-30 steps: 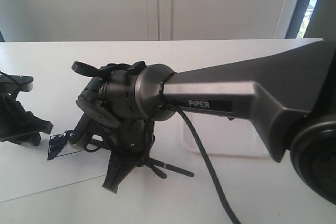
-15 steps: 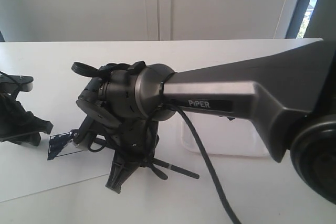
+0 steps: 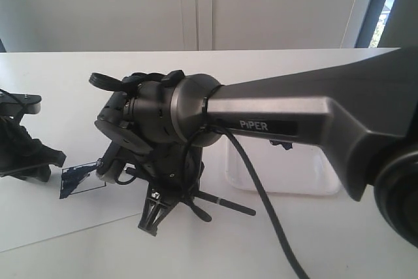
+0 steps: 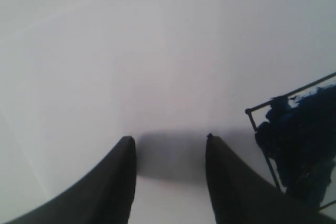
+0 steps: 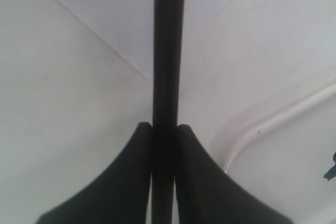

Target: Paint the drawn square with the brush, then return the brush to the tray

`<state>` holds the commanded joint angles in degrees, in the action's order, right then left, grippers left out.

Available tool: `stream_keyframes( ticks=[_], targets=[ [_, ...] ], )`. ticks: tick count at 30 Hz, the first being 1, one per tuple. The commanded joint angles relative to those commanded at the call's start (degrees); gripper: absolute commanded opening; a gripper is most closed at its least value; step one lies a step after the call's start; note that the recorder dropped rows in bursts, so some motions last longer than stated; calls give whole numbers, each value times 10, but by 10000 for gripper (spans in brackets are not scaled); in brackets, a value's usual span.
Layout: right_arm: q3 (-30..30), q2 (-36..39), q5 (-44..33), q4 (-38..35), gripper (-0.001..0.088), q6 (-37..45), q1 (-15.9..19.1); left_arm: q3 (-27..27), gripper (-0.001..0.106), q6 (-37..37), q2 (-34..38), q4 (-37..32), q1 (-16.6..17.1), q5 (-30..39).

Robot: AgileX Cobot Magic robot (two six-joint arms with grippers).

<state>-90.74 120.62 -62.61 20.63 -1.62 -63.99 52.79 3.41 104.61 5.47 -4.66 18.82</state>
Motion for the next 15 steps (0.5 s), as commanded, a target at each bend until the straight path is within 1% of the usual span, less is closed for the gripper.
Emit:
stream_keyframes(
  ticks=[5,9,15],
  targets=[
    [0,0,17,-9,0,6,0,0,483,0,0,0,0,0],
    [0,0,39,-15,0,16,-8,0,483,0,0,0,0,0],
    [0,1,42,-9,0,22,-16,0,483,0,0,0,0,1]
  ],
)
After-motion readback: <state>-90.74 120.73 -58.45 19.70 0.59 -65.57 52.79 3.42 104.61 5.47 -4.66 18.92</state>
